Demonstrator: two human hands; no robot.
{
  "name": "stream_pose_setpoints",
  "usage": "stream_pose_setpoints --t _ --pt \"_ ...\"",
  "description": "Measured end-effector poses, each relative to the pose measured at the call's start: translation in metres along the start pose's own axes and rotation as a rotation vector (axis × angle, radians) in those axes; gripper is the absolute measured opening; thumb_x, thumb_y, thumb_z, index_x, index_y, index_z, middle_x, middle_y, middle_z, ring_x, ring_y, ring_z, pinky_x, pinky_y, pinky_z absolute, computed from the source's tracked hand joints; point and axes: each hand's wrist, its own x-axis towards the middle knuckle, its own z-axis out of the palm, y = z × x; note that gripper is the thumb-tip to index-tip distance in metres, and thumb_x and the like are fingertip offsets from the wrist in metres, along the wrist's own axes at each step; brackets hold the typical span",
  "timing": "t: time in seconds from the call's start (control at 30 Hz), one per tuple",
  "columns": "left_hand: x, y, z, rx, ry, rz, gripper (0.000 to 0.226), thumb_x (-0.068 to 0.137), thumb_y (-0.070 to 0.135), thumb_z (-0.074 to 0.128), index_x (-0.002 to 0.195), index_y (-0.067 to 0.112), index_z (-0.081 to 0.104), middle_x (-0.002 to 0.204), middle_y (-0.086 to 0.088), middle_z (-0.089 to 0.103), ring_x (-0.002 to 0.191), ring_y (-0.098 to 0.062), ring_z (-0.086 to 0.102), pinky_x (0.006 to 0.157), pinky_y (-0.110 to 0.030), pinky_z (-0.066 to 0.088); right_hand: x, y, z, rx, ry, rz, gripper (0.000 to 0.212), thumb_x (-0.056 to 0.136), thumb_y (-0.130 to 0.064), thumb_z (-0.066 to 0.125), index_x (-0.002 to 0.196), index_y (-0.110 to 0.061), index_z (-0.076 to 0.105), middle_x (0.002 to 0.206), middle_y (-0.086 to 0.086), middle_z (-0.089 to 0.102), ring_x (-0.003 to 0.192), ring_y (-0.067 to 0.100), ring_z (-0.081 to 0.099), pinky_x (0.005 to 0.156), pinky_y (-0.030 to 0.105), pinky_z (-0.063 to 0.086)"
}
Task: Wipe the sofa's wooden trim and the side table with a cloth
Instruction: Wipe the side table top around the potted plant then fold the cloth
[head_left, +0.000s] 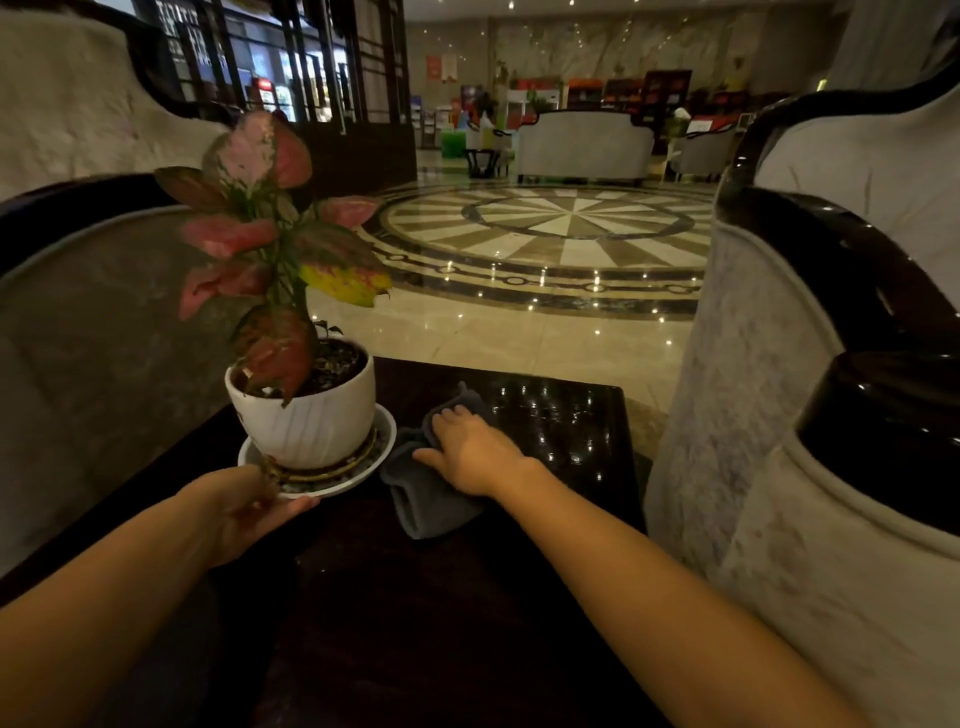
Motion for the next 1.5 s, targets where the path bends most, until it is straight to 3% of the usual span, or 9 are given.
stream_pose_setpoints --t 0.27,0.47,0.63,0.73,0.87,1.03,1.13,1.4,1.5 --pt "-0.001 -0.002 0.002 0.001 -0.016 0.005 0.046 0.096 -0.012 0.032 0.141 -0.004 0.039 0.137 -0.025 0.052 0.121 -0.037 0.057 0.031 -0.028 0.05 -0.005 0.047 -0.013 0.12 -0.232 0.097 0.104 0.084 -0.067 0.064 0.16 -0.015 0.016 0.17 0.009 0.002 0.156 0.031 -0.002 0.124 0.046 0.012" --pt "0.0 -0.003 -0.003 -0.03 -0.045 -0.003 0.047 0.098 -0.01 0.032 0.144 -0.004 0.036 0.138 -0.026 0.051 0.121 -0.039 0.057 0.032 -0.029 0.051 -0.017 0.064 -0.006 0.276 0.222 0.245 0.029 0.099 -0.019 0.057 0.124 -0.008 0.067 0.124 0.019 0.068 0.117 0.037 0.062 0.093 0.035 0.049" --pt "-0.001 0.0 -0.004 -0.01 -0.035 -0.015 0.046 0.098 -0.009 0.034 0.144 -0.003 0.037 0.133 -0.028 0.054 0.114 -0.039 0.061 0.034 -0.032 0.052 -0.019 0.054 -0.032 1.132 0.637 0.55 0.022 0.102 -0.016 0.054 0.115 -0.007 0.07 0.111 0.019 0.072 0.106 0.031 0.067 0.091 0.037 0.055" --pt "-0.002 0.0 -0.005 -0.005 -0.04 -0.008 0.047 0.097 -0.011 0.033 0.144 -0.003 0.037 0.134 -0.028 0.053 0.115 -0.04 0.06 0.032 -0.031 0.051 -0.034 0.046 -0.048 1.528 0.386 0.371 0.019 0.099 -0.016 0.059 0.114 -0.011 0.07 0.107 0.013 0.077 0.104 0.029 0.072 0.084 0.038 0.061" --pt "0.0 0.001 -0.005 -0.033 -0.052 -0.027 0.049 0.097 -0.011 0.032 0.145 -0.002 0.035 0.136 -0.027 0.052 0.116 -0.041 0.06 0.038 -0.033 0.053 -0.063 0.055 -0.073 1.146 -0.156 0.142 0.044 0.079 -0.024 0.084 0.121 -0.026 0.073 0.129 0.001 0.07 0.124 0.018 0.064 0.105 0.037 0.05" --pt "-0.004 0.005 0.002 -0.115 -0.03 -0.003 0.047 0.096 -0.011 0.038 0.143 -0.003 0.037 0.139 -0.016 0.049 0.12 -0.042 0.056 0.07 -0.035 0.058 -0.035 -0.016 -0.022 0.482 0.166 0.268 0.058 0.101 -0.048 0.05 0.147 -0.012 0.048 0.154 0.01 0.047 0.145 0.03 0.039 0.119 0.042 0.031" --pt "-0.007 0.007 0.006 -0.087 -0.02 0.023 0.044 0.096 -0.01 0.04 0.14 -0.004 0.041 0.13 -0.018 0.052 0.106 -0.044 0.062 0.035 -0.031 0.052 -0.032 -0.034 0.039 0.061 -0.03 0.136 0.089 0.093 -0.074 0.009 0.16 -0.015 0.012 0.17 0.002 0.005 0.156 0.022 -0.006 0.124 0.044 -0.001" --pt "0.005 0.005 0.003 -0.052 0.014 0.024 0.042 0.096 -0.011 0.038 0.138 -0.006 0.042 0.113 -0.018 0.055 0.087 -0.039 0.065 0.035 -0.028 0.052 -0.009 0.075 -0.005 -0.016 0.098 0.684 0.075 0.103 -0.06 0.02 0.16 -0.01 0.018 0.17 0.009 0.009 0.155 0.035 0.003 0.124 0.054 0.009" --pt "0.007 0.007 0.009 -0.022 0.028 0.039 0.041 0.097 -0.008 0.038 0.138 -0.004 0.041 0.112 -0.021 0.059 0.075 -0.037 0.07 0.027 -0.027 0.046 -0.008 0.036 0.011 -0.033 0.114 0.519 0.073 0.102 -0.058 0.02 0.159 -0.013 0.021 0.169 0.011 0.012 0.155 0.033 0.006 0.124 0.051 0.01"
